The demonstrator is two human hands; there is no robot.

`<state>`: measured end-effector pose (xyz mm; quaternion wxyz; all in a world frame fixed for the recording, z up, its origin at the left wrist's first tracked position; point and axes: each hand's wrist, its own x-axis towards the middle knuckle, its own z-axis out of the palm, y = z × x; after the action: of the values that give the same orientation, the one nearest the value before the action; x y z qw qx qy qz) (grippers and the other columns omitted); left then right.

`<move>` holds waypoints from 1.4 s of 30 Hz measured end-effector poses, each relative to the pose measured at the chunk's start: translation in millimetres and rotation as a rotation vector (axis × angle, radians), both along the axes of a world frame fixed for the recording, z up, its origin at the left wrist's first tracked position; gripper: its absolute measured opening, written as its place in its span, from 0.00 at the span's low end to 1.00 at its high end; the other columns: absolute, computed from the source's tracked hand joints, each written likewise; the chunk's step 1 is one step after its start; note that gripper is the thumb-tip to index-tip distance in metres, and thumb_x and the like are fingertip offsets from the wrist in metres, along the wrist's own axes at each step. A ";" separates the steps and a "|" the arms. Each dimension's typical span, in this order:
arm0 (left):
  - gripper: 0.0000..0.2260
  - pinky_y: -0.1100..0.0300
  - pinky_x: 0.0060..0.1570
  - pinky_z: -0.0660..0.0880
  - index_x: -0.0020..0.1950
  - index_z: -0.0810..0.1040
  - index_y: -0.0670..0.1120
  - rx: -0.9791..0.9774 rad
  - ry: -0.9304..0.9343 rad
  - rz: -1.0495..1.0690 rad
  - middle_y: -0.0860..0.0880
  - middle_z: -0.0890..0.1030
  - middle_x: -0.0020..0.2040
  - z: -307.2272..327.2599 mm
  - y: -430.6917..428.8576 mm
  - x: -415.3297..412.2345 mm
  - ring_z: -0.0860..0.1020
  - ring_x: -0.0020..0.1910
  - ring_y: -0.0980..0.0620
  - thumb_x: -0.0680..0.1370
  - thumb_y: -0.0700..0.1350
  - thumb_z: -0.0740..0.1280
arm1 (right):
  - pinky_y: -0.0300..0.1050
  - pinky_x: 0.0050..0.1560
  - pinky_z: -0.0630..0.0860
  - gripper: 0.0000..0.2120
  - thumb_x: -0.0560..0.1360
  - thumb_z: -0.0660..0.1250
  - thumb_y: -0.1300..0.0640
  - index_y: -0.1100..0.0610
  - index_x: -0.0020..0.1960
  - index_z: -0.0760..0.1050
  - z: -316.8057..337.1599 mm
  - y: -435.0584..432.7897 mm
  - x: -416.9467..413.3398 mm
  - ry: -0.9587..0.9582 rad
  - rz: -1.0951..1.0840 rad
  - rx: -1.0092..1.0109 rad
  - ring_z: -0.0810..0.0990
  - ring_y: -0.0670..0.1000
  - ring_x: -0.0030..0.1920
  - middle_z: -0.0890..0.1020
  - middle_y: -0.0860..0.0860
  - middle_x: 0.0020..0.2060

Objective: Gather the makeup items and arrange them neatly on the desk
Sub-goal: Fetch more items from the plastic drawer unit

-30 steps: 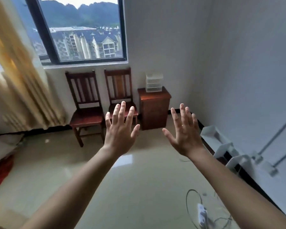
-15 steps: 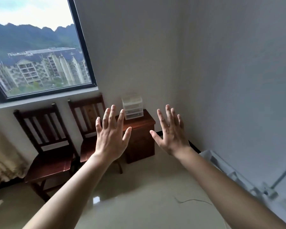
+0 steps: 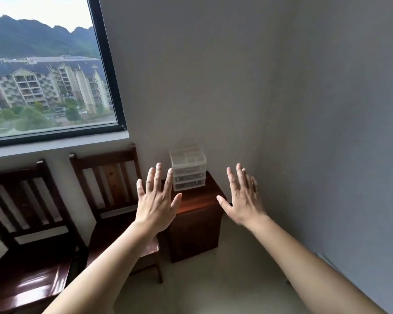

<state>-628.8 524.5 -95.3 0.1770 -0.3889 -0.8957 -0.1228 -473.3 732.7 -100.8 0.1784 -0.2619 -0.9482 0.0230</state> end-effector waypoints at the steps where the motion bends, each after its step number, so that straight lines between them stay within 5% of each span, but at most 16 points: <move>1: 0.33 0.35 0.73 0.55 0.81 0.52 0.49 -0.009 -0.003 -0.003 0.42 0.47 0.81 0.0 12.4 -25.8 0.48 0.79 0.42 0.79 0.62 0.56 | 0.57 0.78 0.47 0.42 0.78 0.57 0.35 0.51 0.81 0.38 -0.1 11.4 -22.2 -0.005 -0.016 -0.014 0.46 0.60 0.80 0.38 0.57 0.79; 6: 0.35 0.35 0.71 0.57 0.80 0.53 0.48 -0.055 -0.016 -0.049 0.41 0.50 0.80 -1.1 71.9 -123.4 0.52 0.79 0.40 0.78 0.61 0.61 | 0.55 0.78 0.47 0.41 0.79 0.56 0.36 0.51 0.81 0.37 -7.2 61.8 -106.1 -0.027 -0.030 -0.055 0.44 0.58 0.80 0.37 0.57 0.79; 18: 0.36 0.36 0.74 0.50 0.81 0.44 0.50 -0.270 -0.130 -0.019 0.42 0.43 0.80 -98.8 240.8 -302.2 0.43 0.79 0.41 0.80 0.62 0.56 | 0.55 0.78 0.50 0.40 0.80 0.56 0.38 0.53 0.81 0.38 -112.4 233.7 -305.5 -0.222 0.018 -0.274 0.47 0.59 0.80 0.43 0.58 0.80; 27: 0.36 0.35 0.72 0.55 0.80 0.53 0.47 -0.395 -0.272 0.004 0.41 0.53 0.80 -183.3 339.8 -381.2 0.51 0.79 0.39 0.77 0.59 0.60 | 0.50 0.71 0.67 0.32 0.80 0.63 0.44 0.54 0.78 0.57 -204.9 315.3 -415.8 -0.389 0.016 -0.919 0.68 0.55 0.73 0.67 0.54 0.74; 35: 0.34 0.37 0.64 0.64 0.75 0.65 0.43 -0.208 -0.188 -0.010 0.42 0.71 0.69 -281.5 357.7 -411.0 0.65 0.71 0.40 0.70 0.43 0.68 | 0.47 0.51 0.79 0.22 0.79 0.63 0.64 0.54 0.72 0.69 -315.3 287.1 -464.6 -0.048 -0.466 -1.754 0.80 0.49 0.54 0.78 0.51 0.63; 40: 0.30 0.37 0.64 0.63 0.74 0.67 0.45 -0.048 -0.027 -0.023 0.43 0.73 0.68 -313.5 359.3 -417.9 0.67 0.68 0.42 0.71 0.44 0.64 | 0.50 0.61 0.78 0.28 0.78 0.62 0.72 0.56 0.75 0.65 -365.0 279.3 -504.0 0.290 -0.669 -2.062 0.76 0.53 0.65 0.75 0.52 0.68; 42: 0.29 0.36 0.63 0.64 0.74 0.66 0.46 -0.012 0.021 -0.032 0.44 0.71 0.69 -324.9 358.3 -420.8 0.66 0.68 0.43 0.72 0.44 0.63 | 0.46 0.56 0.78 0.27 0.78 0.61 0.73 0.57 0.75 0.65 -381.3 279.0 -512.4 0.398 -0.713 -2.138 0.74 0.53 0.68 0.75 0.52 0.68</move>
<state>-1049.6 882.8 -420.3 0.1819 -0.4058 -0.8881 -0.1161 -985.7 1011.7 -482.1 0.0079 -0.5253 -0.2700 0.8069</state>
